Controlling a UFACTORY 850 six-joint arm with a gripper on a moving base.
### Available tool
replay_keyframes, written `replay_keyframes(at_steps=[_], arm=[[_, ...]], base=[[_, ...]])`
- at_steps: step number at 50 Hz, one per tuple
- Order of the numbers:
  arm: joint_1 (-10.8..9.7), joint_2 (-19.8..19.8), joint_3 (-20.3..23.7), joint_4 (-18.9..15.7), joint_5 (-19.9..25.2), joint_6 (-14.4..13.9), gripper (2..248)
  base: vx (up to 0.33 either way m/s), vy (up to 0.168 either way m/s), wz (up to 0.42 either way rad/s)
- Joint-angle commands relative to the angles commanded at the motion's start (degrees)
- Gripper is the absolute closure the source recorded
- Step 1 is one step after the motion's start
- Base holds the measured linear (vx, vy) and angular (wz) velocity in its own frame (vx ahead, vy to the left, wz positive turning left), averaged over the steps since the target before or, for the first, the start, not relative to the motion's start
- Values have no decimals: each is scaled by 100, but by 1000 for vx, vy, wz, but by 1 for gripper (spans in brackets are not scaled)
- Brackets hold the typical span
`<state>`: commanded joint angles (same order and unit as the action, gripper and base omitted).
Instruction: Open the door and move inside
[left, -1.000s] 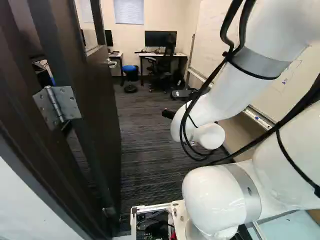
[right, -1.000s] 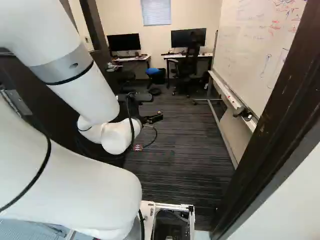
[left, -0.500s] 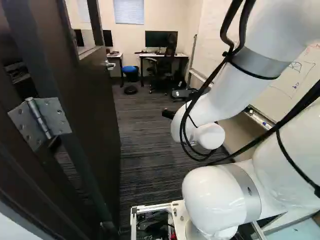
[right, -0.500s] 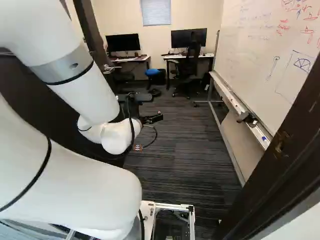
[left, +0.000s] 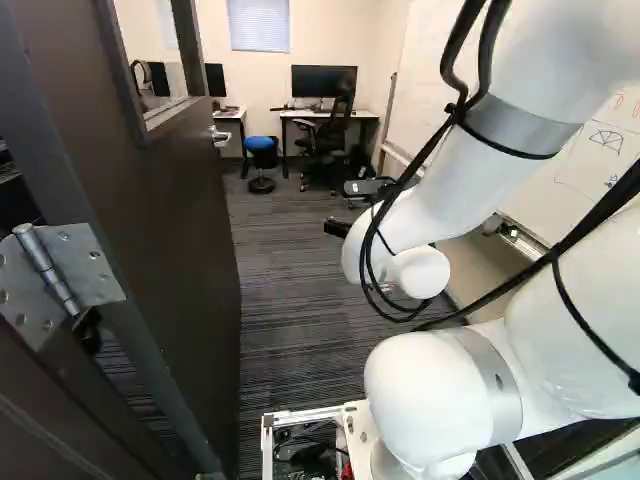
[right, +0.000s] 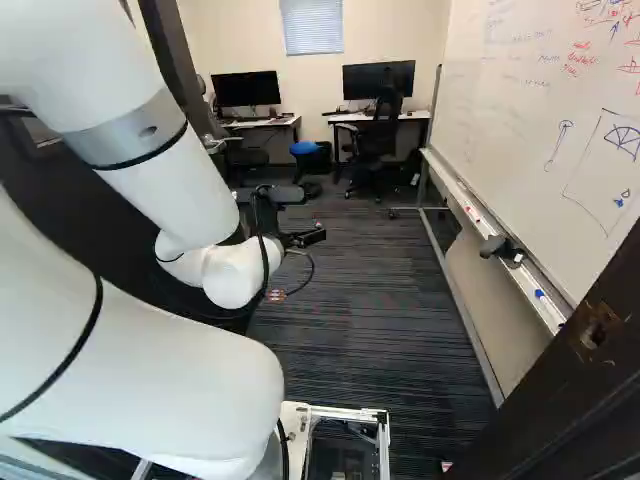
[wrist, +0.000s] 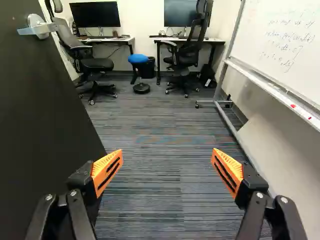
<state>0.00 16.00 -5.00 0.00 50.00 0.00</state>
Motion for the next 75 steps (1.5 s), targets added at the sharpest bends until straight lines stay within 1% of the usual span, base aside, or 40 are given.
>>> replay_keyframes(at_steps=[75], arm=[[0,0,0,0,0,0,3]], base=[[160,7,7]])
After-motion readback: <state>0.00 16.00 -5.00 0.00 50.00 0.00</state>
